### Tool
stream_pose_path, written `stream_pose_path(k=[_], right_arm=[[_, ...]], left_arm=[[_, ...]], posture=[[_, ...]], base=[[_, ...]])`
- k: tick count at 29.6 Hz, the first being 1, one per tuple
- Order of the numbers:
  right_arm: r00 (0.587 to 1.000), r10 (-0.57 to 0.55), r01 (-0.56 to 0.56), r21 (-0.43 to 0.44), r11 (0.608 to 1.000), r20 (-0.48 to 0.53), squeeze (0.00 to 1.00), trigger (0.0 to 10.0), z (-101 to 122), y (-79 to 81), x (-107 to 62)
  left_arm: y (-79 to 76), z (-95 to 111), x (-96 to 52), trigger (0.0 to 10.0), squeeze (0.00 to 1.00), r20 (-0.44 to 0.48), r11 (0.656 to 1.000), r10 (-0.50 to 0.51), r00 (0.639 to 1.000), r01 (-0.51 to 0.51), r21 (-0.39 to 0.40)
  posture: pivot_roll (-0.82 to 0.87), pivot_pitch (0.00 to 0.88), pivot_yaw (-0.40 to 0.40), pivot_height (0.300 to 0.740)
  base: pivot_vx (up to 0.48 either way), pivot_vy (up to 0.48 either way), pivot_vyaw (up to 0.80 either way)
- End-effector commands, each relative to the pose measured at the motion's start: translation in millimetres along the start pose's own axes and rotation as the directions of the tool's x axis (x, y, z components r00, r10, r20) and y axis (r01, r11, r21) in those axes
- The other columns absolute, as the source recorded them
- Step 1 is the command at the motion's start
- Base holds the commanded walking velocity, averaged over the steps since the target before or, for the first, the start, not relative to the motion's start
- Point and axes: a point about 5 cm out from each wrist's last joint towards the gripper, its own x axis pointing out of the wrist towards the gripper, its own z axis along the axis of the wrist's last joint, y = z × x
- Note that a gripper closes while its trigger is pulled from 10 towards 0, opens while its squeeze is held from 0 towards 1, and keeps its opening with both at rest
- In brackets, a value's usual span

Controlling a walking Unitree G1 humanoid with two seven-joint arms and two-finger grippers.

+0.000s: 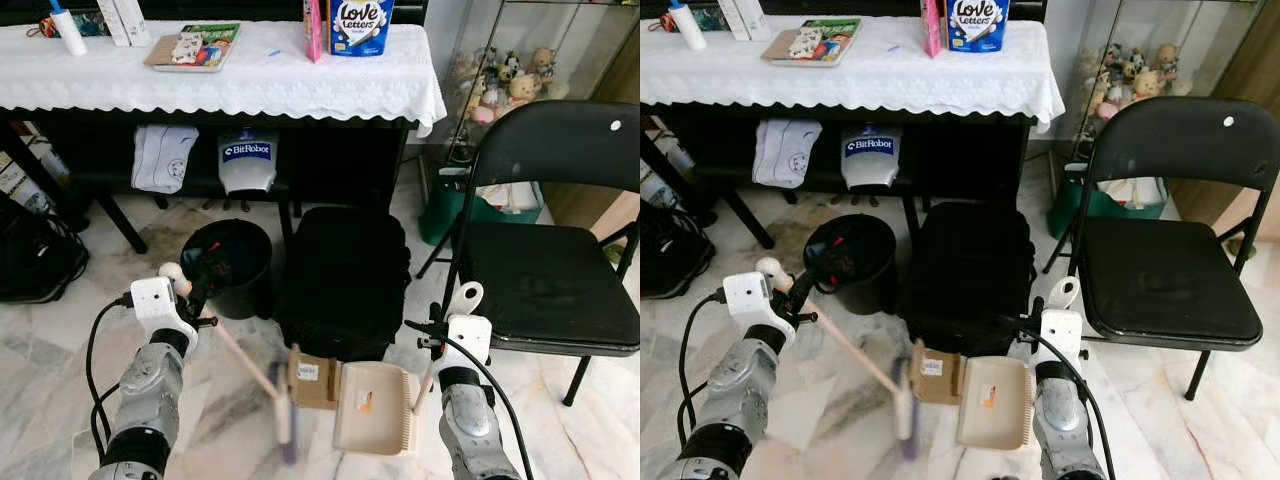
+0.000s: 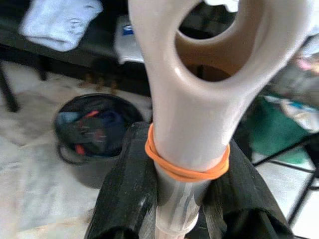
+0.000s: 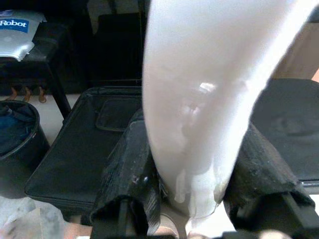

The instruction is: Sweep floor

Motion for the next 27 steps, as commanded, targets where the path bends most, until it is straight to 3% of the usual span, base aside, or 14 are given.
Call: stream_pose_path(k=[1, 3, 9, 15, 24, 27], right_arm=[[1.000, 0.004, -0.005, 0.008, 1.000, 0.010, 0.00, 10.0, 1, 2.4, 0.3], [1.000, 0.004, -0.004, 0.008, 1.000, 0.008, 0.00, 10.0, 1, 2.3, 1.4], [1.000, 0.002, -0.002, 0.003, 1.000, 0.006, 0.00, 10.0, 3, 1.7, 4.8], [1.000, 0.000, 0.000, -0.002, 1.000, 0.003, 0.00, 10.0, 4, 0.7, 8.5], [1.000, -0.006, 0.006, -0.003, 1.000, 0.026, 0.00, 10.0, 11, -1.7, 15.4], [0.999, -0.003, 0.002, 0.011, 1.000, 0.053, 0.00, 10.0, 18, -1.4, 19.6]], left_arm=[[-4.1, 1, 0.0, 10.0, 0.00, -0.010, 0.997, -0.060, 0.998, 0.060, -0.042], [-10.2, 10, 2.1, 10.0, 0.00, -0.009, 0.986, -0.150, 0.989, 0.149, -0.069], [-18.8, 25, 3.1, 10.0, 0.00, -0.011, 0.961, -0.272, 0.962, 0.271, -0.060], [-24.0, 31, 0.9, 10.0, 0.00, -0.035, 0.937, -0.345, 0.938, 0.343, -0.061], [-26.3, 34, -0.7, 10.0, 0.00, -0.062, 0.930, -0.368, 0.928, 0.368, -0.021], [-26.1, 35, 0.6, 10.0, 0.00, -0.053, 0.943, -0.332, 0.942, 0.334, 0.015]], posture=[[0.06, 0.124, 0.044, 0.740], [0.06, 0.120, 0.044, 0.740], [0.07, 0.112, 0.040, 0.740], [0.07, 0.097, 0.035, 0.740], [0.07, 0.072, 0.030, 0.740], [0.07, 0.061, 0.030, 0.740]], base=[[0.000, 0.000, 0.00], [0.000, 0.000, 0.00], [0.000, 0.000, 0.00], [0.000, 0.000, 0.00], [0.000, 0.000, 0.00], [0.000, 0.000, 0.00]])
